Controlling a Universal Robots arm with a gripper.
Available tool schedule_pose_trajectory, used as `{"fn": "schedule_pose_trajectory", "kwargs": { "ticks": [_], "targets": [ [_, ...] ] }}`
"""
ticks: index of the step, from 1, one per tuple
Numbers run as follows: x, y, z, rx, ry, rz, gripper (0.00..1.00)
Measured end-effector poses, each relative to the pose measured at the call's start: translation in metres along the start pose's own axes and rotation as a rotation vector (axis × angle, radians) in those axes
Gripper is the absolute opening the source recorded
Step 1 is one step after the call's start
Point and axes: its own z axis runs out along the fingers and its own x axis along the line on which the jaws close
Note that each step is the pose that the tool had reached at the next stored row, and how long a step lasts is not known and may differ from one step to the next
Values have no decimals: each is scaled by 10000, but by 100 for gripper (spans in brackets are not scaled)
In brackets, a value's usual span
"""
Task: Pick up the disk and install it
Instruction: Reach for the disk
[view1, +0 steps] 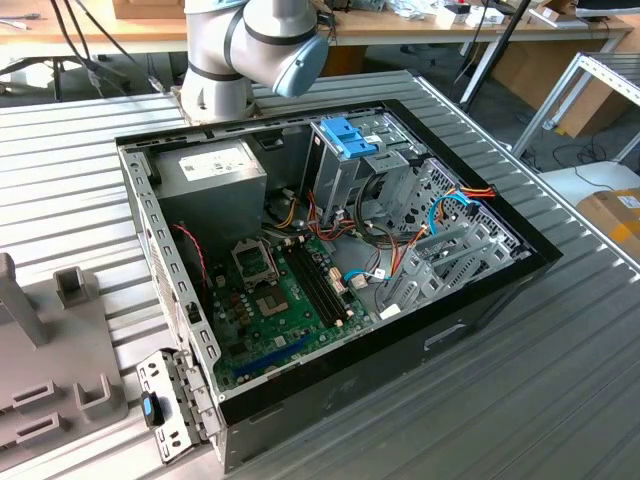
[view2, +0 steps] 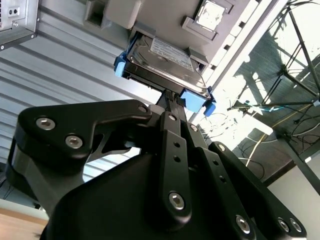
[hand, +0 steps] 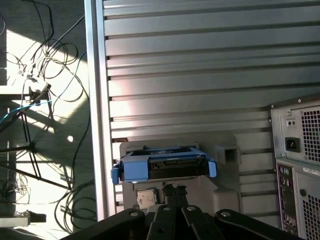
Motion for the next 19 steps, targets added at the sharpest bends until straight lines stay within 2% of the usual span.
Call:
{"fn": "schedule_pose_trajectory", "kwargs": {
  "ticks": [1, 2, 3, 10, 17, 19],
  "targets": [
    [-1, 1, 1, 0, 14, 1, 11],
    [-13, 1, 0, 9, 106, 4, 11],
    [-31, 3, 0, 24, 255, 11, 11],
    [-18, 5, 3, 25, 270, 12, 11],
    [59, 20, 7, 24, 269, 11, 11],
    [99, 25, 9, 24, 270, 11, 11]
  ]
}}
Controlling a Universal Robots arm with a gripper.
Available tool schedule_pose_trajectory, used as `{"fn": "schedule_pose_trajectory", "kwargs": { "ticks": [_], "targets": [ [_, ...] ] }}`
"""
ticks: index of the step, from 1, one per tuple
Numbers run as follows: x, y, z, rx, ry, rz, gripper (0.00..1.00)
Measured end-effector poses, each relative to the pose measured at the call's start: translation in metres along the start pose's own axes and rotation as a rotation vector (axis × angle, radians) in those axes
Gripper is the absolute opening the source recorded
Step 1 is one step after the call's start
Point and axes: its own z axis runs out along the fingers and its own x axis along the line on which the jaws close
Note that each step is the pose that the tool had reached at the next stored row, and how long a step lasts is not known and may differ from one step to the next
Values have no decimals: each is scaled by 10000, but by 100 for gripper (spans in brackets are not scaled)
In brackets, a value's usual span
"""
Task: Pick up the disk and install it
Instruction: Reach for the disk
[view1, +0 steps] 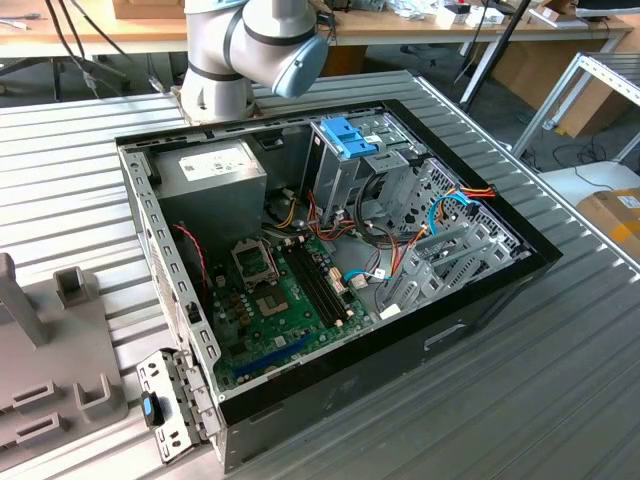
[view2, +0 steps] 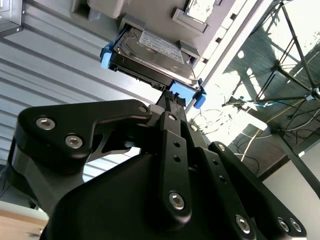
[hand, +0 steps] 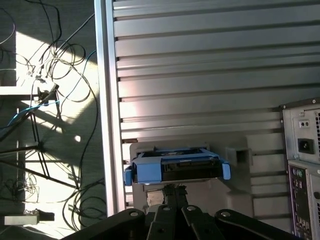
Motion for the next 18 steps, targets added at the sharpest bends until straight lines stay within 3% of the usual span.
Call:
{"fn": "schedule_pose_trajectory", "kwargs": {
  "ticks": [6, 12, 18],
  "targets": [
    [113, 13, 7, 1, 0, 1, 11],
    [135, 18, 13, 1, 1, -7, 11],
    [212, 23, 21, 1, 1, -10, 11]
  ]
}}
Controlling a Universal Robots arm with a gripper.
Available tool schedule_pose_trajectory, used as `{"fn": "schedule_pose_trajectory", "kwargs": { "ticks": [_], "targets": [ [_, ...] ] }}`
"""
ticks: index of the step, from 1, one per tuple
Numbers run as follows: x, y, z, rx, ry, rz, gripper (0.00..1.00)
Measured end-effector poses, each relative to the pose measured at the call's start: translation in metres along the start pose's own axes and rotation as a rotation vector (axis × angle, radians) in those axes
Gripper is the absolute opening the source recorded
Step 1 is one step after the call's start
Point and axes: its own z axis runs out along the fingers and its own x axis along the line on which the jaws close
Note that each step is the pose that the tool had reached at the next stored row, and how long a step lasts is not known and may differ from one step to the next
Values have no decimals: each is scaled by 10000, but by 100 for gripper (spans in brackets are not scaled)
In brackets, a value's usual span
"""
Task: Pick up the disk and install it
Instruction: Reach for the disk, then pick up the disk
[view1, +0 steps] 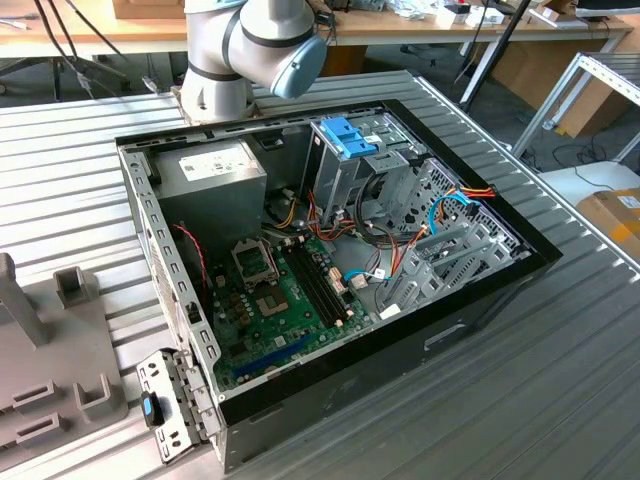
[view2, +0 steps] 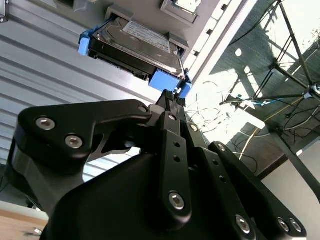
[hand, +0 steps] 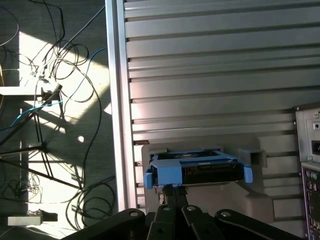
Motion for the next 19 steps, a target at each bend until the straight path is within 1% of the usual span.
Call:
{"fn": "schedule_pose_trajectory", "kwargs": {
  "ticks": [3, 10, 19],
  "targets": [
    [18, 1, 1, 0, -1, 0, 11],
    [20, 27, 3, 1, -1, 0, 11],
    [20, 27, 3, 1, -1, 0, 11]
  ]
}}
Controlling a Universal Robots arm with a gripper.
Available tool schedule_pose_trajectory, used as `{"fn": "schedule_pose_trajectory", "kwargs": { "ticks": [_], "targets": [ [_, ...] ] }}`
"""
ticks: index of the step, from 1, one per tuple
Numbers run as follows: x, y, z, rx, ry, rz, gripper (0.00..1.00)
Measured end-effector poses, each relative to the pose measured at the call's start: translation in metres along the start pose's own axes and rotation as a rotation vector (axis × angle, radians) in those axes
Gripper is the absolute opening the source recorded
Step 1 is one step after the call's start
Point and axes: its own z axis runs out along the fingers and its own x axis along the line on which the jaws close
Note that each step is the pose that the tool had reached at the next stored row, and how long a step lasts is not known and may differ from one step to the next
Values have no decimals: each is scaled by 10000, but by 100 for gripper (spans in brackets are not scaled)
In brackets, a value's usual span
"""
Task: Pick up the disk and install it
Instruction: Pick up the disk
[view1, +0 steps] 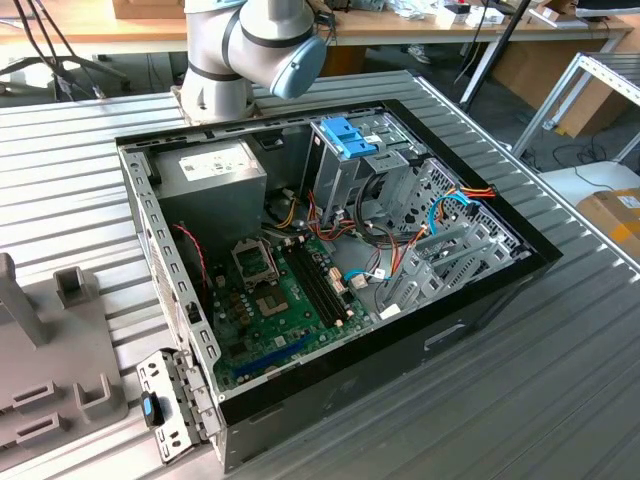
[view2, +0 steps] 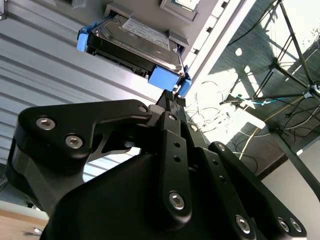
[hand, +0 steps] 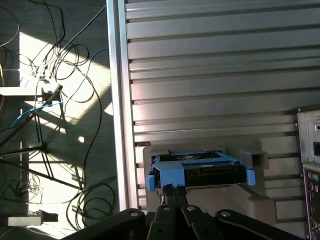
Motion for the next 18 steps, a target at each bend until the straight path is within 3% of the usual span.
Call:
{"fn": "schedule_pose_trajectory", "kwargs": {
  "ticks": [2, 8, 18],
  "targets": [
    [0, 0, 0, 0, 0, 0, 11],
    [0, 1, 0, 0, 1, 0, 48],
    [0, 2, 0, 0, 0, 0, 48]
  ]
}}
